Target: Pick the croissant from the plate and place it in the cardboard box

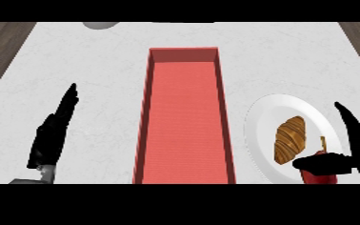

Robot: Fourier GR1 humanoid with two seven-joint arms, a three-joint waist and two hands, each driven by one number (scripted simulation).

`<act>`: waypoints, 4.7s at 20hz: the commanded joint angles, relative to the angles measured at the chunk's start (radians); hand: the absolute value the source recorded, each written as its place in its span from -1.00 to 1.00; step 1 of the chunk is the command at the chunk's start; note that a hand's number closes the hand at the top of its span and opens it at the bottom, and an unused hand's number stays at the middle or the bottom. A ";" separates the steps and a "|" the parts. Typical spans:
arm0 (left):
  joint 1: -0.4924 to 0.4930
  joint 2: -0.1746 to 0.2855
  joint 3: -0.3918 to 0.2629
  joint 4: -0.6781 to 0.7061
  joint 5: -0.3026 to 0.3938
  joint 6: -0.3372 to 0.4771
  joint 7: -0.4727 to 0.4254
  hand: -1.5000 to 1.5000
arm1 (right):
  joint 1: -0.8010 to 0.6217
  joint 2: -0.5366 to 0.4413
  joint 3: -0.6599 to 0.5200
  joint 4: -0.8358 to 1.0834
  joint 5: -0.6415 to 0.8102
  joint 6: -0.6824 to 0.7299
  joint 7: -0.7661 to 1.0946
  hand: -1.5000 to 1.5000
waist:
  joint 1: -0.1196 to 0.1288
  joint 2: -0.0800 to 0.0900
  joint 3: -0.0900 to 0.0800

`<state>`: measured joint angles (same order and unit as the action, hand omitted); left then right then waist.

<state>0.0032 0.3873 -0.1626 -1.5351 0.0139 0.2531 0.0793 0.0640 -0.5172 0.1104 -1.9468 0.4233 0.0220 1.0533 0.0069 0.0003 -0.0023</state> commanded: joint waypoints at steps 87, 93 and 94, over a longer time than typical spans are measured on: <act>-0.001 -0.160 0.189 -0.006 -0.173 -0.188 0.015 0.00 | 0.295 0.513 0.986 -0.528 1.443 -0.004 0.005 1.00 | -0.003 -0.002 0.000; 0.005 -0.176 0.165 0.000 -0.194 -0.183 -0.020 0.00 | 0.107 0.511 0.893 -0.456 1.325 0.025 0.045 1.00 | 0.022 0.009 -0.001; 0.008 -0.181 0.174 0.032 -0.187 -0.182 -0.045 0.00 | 0.099 0.511 0.910 -0.490 1.328 0.039 0.055 1.00 | 0.020 0.010 -0.002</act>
<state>-0.0015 0.2131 0.0164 -1.5357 -0.1684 0.0738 0.0770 0.3079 -0.1313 0.9791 -2.3981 1.7903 0.0114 1.0201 0.0170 0.0047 -0.0029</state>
